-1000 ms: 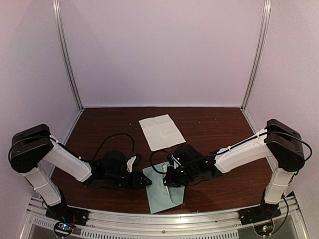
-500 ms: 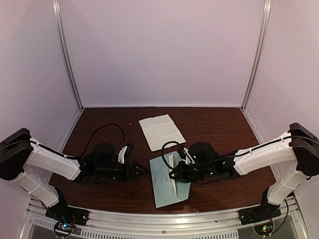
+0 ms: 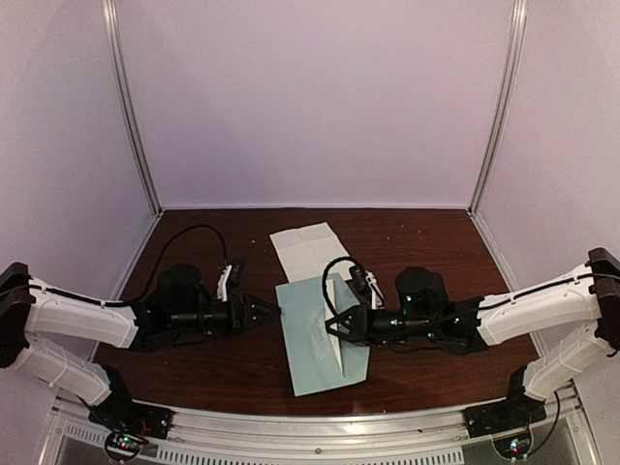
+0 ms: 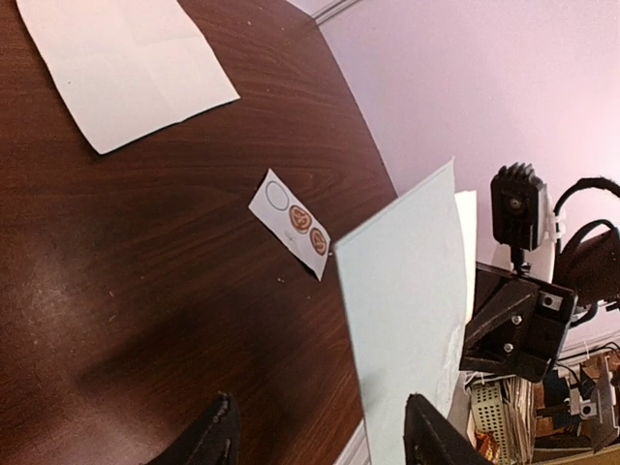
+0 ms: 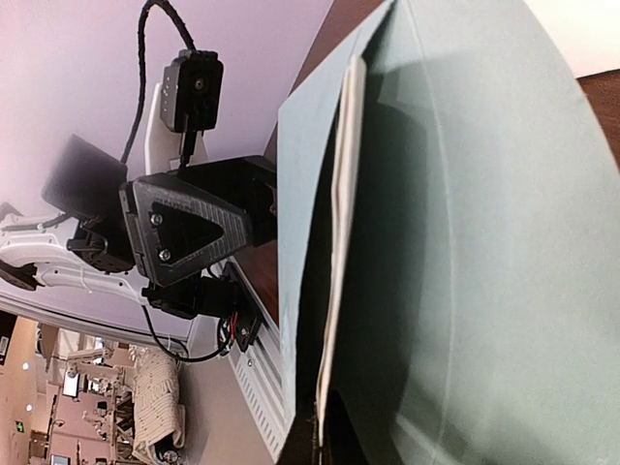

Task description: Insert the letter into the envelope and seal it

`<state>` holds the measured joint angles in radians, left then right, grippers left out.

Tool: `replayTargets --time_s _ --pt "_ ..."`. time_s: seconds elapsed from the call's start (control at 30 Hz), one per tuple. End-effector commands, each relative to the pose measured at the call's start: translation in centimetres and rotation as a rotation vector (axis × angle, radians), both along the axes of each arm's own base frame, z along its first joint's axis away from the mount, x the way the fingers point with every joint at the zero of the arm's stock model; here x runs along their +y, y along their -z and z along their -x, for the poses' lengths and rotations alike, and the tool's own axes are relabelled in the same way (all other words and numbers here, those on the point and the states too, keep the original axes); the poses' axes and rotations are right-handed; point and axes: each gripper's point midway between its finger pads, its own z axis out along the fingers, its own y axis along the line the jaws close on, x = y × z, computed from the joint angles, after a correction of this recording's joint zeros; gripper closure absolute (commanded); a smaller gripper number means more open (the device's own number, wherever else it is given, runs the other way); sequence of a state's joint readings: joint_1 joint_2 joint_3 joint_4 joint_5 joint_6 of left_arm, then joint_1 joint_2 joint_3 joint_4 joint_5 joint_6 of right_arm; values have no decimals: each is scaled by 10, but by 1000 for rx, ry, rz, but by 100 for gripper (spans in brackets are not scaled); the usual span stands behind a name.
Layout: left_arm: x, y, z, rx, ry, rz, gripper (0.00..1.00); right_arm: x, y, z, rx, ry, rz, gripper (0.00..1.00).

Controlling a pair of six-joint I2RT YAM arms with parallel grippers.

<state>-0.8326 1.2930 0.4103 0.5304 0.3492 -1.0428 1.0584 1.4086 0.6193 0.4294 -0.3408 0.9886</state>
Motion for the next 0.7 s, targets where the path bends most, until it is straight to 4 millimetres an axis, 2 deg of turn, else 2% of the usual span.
replayTargets --time_s 0.0,0.13,0.47,0.67 --pt "-8 -50 -3 -114 31 121 45 4 -22 6 -62 -55 -76 100" --pt "-6 -52 -4 -105 28 132 55 6 -30 10 -76 -81 -104 100" --pt "-5 -59 -2 -108 27 187 74 7 -31 14 -75 -108 -110 100" --pt "-5 -59 -1 -101 34 197 94 7 -25 13 -59 -101 -90 100"
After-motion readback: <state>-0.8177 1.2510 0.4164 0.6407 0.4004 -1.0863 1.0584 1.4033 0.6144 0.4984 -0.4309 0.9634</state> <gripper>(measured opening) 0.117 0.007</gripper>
